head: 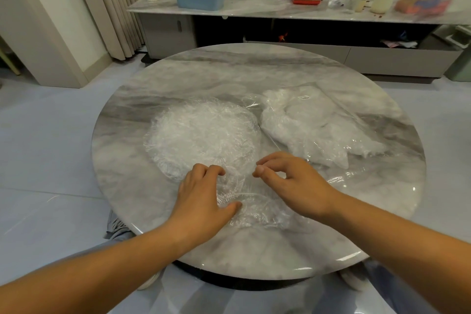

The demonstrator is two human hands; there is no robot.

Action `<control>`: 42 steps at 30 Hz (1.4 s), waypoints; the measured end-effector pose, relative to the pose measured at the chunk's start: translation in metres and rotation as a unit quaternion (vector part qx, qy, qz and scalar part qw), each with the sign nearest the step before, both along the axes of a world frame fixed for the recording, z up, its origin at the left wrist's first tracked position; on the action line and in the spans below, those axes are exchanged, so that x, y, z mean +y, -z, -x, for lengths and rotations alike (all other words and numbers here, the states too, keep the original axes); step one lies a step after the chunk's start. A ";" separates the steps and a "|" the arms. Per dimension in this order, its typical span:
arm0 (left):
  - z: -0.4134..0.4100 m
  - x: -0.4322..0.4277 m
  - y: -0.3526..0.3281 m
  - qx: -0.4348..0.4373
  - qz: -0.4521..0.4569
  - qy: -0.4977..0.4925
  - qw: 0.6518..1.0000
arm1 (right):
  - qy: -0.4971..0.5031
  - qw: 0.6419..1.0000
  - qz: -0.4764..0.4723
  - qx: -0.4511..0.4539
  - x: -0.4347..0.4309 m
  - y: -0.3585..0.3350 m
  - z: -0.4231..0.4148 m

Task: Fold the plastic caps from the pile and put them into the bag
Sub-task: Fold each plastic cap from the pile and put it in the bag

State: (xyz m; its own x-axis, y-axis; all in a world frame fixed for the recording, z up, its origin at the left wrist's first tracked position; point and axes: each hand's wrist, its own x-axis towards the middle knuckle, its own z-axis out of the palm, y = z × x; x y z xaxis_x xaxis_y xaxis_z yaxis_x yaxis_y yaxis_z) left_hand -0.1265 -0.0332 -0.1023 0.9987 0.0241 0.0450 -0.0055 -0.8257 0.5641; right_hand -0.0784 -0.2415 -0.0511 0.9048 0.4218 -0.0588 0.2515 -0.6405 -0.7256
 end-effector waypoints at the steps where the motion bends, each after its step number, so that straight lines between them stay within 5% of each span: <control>1: 0.000 0.000 0.001 0.003 0.004 0.003 1.000 | -0.003 1.000 -0.012 -0.003 0.000 0.000 0.001; 15: -0.004 0.003 0.001 0.020 0.004 0.028 0.999 | -0.041 0.999 0.016 0.005 -0.003 0.012 0.000; 19: -0.007 0.005 0.001 0.037 0.008 0.033 0.999 | -0.091 0.990 0.001 -0.104 -0.009 0.008 0.012; 25: -0.010 0.014 -0.007 0.081 0.021 0.077 0.994 | -0.232 0.926 0.145 -0.261 -0.024 0.017 0.041; 34: -0.014 0.027 -0.030 0.151 0.023 0.163 0.975 | -0.314 0.893 0.194 -0.256 -0.036 0.037 0.065; 42: -0.011 0.012 -0.027 0.126 -0.087 0.097 0.983 | -0.293 0.902 0.183 -0.259 -0.040 0.046 0.071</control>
